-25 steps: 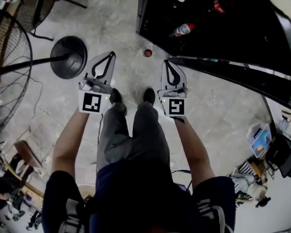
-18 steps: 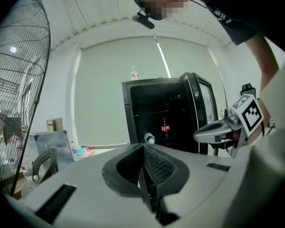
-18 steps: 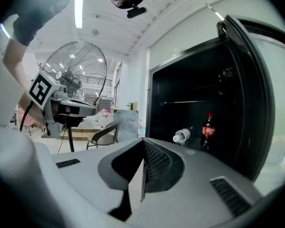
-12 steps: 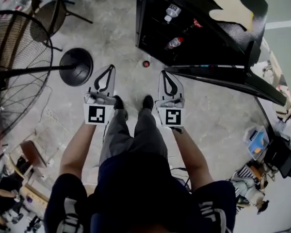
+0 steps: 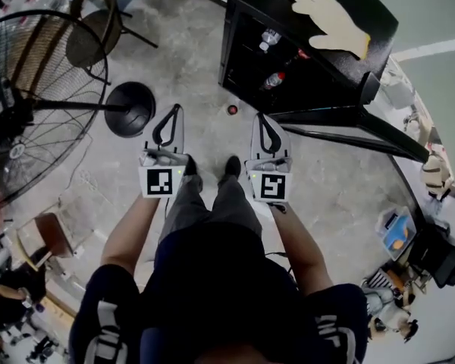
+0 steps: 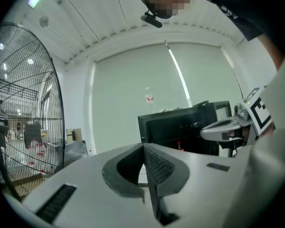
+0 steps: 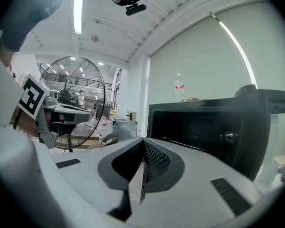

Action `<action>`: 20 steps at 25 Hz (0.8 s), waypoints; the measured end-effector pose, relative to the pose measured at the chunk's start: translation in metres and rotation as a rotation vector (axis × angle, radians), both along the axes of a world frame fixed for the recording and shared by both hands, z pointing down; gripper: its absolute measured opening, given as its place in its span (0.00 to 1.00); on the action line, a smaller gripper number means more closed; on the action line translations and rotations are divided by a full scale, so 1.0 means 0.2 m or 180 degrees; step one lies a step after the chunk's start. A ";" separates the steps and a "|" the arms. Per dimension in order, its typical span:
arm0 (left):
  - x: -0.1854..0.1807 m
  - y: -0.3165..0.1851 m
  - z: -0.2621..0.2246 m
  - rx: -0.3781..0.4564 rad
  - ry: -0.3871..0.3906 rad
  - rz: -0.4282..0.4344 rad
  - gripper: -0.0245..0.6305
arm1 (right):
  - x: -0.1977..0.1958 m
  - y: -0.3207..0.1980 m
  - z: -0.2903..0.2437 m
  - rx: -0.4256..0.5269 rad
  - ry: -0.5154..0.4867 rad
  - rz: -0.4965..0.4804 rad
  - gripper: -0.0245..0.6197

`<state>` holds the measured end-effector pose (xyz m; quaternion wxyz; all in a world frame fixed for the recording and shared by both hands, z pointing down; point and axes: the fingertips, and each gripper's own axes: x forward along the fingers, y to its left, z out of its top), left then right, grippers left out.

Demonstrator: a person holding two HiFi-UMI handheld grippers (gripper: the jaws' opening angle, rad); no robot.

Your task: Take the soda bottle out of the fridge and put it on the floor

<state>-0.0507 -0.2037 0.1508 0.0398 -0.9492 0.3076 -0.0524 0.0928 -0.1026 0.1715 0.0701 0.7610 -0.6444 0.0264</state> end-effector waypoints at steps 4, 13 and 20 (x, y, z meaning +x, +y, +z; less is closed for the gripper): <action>-0.06 0.06 -0.14 0.0036 -0.0036 -0.0040 0.07 | -0.07 0.04 -0.17 0.0062 0.0003 -0.0018 0.07; -0.18 0.10 -0.39 0.0039 0.0121 -0.0269 0.07 | -0.10 0.08 -0.45 0.0187 -0.0088 0.0021 0.07; -0.34 0.12 -0.54 0.0066 0.0249 -0.0464 0.07 | -0.12 0.20 -0.60 0.0108 0.0039 0.0116 0.07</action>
